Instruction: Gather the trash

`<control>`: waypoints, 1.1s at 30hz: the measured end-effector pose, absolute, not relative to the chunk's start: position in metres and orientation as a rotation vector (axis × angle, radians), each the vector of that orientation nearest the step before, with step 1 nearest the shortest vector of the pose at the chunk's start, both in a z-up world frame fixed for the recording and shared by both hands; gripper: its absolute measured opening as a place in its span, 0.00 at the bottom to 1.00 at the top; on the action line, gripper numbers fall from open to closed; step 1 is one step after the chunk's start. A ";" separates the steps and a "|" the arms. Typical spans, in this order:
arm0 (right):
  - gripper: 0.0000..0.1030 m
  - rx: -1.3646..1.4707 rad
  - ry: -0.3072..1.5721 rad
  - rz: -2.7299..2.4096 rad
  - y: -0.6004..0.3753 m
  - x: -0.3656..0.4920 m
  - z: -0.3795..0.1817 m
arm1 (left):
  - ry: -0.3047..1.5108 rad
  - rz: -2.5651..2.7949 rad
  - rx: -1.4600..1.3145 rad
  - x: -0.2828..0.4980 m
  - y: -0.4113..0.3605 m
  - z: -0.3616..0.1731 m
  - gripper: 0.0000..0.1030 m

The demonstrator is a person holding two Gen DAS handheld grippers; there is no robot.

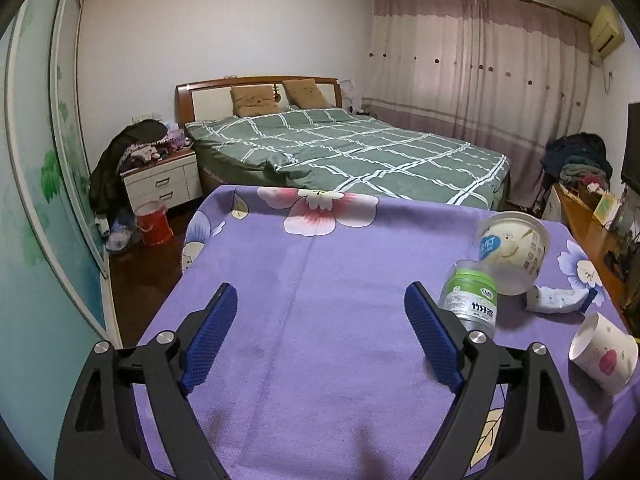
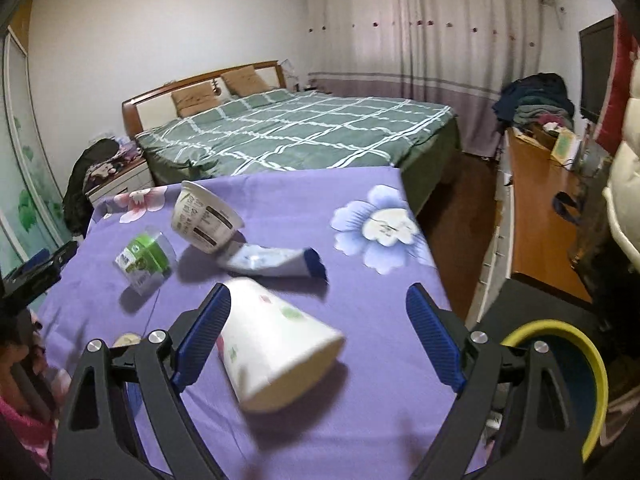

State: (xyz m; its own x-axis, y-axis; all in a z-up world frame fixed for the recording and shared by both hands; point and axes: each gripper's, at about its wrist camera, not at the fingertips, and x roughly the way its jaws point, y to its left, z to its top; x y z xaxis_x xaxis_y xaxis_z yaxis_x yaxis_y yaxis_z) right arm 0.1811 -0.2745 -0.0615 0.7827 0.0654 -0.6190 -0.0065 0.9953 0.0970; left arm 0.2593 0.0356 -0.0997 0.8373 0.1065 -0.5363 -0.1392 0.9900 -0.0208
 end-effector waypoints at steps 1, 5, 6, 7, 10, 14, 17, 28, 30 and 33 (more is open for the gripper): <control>0.83 0.086 0.680 0.036 -0.273 0.189 -0.062 | 0.567 0.129 -0.063 0.260 0.036 -0.101 0.83; 0.83 0.048 0.703 -0.035 -0.283 0.219 -0.069 | 0.572 0.128 -0.069 0.259 0.034 -0.101 0.83; 0.83 0.048 0.724 -0.048 -0.288 0.227 -0.072 | 0.572 0.128 -0.069 0.259 0.034 -0.101 0.83; 0.83 0.053 0.753 -0.047 -0.293 0.236 -0.077 | 0.573 0.128 -0.068 0.259 0.033 -0.101 0.83; 0.81 0.075 0.809 -0.025 -0.302 0.253 -0.089 | 0.576 0.124 -0.062 0.258 0.031 -0.100 0.83; 0.78 0.084 0.853 0.029 -0.296 0.259 -0.102 | 0.579 0.124 -0.055 0.258 0.029 -0.101 0.83; 0.77 0.087 0.885 0.035 -0.287 0.255 -0.108 | 0.577 0.127 -0.057 0.258 0.030 -0.100 0.83; 0.72 0.188 0.886 0.229 -0.252 0.223 -0.094 | 0.574 0.129 -0.058 0.257 0.029 -0.099 0.83; 0.72 0.134 0.852 0.168 -0.250 0.228 -0.088 | 0.575 0.130 -0.059 0.257 0.029 -0.099 0.83; 0.72 0.050 0.839 0.102 -0.258 0.246 -0.090 | 0.574 0.129 -0.060 0.257 0.029 -0.099 0.83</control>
State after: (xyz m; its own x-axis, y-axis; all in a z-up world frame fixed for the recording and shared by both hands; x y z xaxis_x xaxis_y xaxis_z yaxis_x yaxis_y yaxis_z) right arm 0.2465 -0.2583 -0.0905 0.6640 0.1097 -0.7397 -0.0700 0.9940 0.0846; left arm 0.2574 0.0291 -0.0988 0.8319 0.1049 -0.5450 -0.1383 0.9902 -0.0204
